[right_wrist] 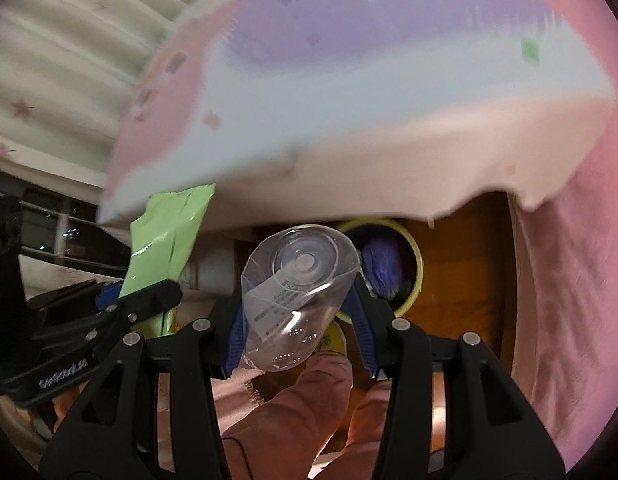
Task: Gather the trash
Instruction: 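Carry both items over the bin and open both tools to drop them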
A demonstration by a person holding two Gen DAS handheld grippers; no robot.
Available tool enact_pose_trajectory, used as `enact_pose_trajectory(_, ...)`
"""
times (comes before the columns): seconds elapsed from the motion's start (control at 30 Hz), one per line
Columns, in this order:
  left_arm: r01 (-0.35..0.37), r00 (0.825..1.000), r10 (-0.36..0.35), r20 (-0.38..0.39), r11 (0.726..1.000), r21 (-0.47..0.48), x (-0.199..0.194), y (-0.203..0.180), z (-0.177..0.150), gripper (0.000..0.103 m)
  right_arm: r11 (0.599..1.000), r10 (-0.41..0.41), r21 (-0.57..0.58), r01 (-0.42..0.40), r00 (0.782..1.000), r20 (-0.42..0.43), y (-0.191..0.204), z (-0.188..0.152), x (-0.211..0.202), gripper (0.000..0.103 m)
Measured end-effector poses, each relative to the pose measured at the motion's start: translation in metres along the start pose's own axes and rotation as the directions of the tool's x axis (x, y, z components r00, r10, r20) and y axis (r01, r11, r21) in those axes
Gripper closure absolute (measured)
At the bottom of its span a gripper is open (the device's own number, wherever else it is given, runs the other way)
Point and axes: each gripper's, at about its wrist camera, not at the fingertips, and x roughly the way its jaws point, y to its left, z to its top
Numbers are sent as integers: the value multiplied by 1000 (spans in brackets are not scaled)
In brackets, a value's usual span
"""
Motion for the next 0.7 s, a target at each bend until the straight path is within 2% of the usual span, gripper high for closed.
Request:
enact_pose_trajectory(0.17,-11,998,12,-58,1000,13,83,18,-22,82,996,-78,35,80,995,-56,-32,-24,77,60)
enact_pose_trajectory(0.37,-8,996,11,-91,999,40,152,29,-32,81,989,-135,54,141,986,-96,-64,-42,157,60)
enact_pose_trajectory(0.43,-8,995,12,-97,999,46,165,29,-33,80,986,-149,61,155,984,-103,-62,-39,179,60)
enact_pose_trajectory(0.6,-16,998,19,-63,999,39,179,34,-41,48,981,-171,78,180,980,-106,-71,-38,210,60)
enact_pose_trajectory(0.67,-22,998,24,-59,999,33,180,42,-37,20,980,-167,89,176,981,-100,-72,-37,215,57)
enact_pose_trajectory(0.7,-34,998,35,-52,999,27,181,46,-31,15,978,-175,97,184,980,-94,-73,-37,217,51)
